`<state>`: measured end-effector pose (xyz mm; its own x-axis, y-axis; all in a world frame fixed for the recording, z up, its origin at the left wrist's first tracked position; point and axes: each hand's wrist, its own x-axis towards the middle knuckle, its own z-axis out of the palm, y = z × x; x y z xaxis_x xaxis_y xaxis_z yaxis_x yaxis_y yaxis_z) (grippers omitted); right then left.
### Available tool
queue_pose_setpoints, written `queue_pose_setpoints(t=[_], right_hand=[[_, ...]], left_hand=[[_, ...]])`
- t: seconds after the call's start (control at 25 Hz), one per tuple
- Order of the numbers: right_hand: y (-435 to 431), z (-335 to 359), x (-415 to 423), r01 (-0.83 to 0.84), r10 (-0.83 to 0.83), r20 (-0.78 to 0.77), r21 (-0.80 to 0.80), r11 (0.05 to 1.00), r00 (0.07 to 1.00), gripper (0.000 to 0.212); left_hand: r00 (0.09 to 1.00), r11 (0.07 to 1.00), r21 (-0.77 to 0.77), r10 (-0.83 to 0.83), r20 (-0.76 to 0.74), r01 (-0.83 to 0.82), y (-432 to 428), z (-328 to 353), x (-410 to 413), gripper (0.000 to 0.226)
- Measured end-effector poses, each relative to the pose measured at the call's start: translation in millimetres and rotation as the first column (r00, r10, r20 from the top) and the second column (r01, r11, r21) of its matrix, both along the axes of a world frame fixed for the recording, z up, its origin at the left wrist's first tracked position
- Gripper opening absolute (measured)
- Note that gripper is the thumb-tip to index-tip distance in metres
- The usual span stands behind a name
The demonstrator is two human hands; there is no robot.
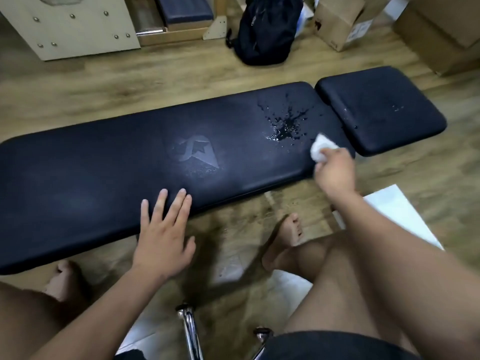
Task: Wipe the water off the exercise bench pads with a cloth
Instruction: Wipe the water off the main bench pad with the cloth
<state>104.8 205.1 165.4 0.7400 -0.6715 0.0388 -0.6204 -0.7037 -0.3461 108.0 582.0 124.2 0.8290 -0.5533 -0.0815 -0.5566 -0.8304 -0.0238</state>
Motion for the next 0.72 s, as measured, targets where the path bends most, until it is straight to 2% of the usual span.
queue_pose_setpoints(t=[0.12,0.2,0.28,0.32,0.36,0.44,0.52,0.6,0.72], right_hand=[[127,-10,6,-0.28,0.279,0.017,0.018,0.96,0.96,0.034],[206,-4,4,-0.529,0.532,-0.01,0.084,0.844,0.847,0.033],[207,-6,7,-0.695,0.704,-0.011,0.149,0.703,0.71,0.033],[178,-5,11,-0.695,0.699,0.036,0.157,0.701,0.714,0.034],[142,-6,16,-0.643,0.642,0.062,0.156,0.75,0.764,0.035],[53,-7,17,-0.436,0.437,0.015,0.104,0.894,0.899,0.036],[-37,1,15,-0.208,0.21,-0.078,0.023,0.978,0.975,0.036],[-88,12,20,-0.064,0.068,-0.128,0.032,0.997,0.989,0.04],[-69,10,27,-0.009,0.009,-0.118,-0.004,1.0,0.993,0.041]], left_hand=[[1.0,1.0,0.016,-0.003,-0.016,0.003,0,0,-1,0.089],[0.999,0.999,0.034,-0.003,-0.038,0.004,5,-2,-2,0.091],[0.999,0.999,0.027,-0.026,-0.045,0.027,5,2,-1,0.094],[0.998,0.999,0.04,-0.032,-0.05,0.034,5,4,0,0.094],[0.998,0.998,0.052,-0.026,-0.055,0.029,6,5,1,0.092],[0.998,0.999,0.036,0.03,-0.054,-0.028,3,5,-1,0.085],[0.995,0.996,-0.001,0.092,-0.025,-0.092,-6,-1,-11,0.082],[0.986,0.984,-0.059,0.168,-0.007,-0.168,-19,-6,-17,0.08],[0.967,0.955,-0.164,0.254,0.015,-0.248,-33,-10,-19,0.074]])
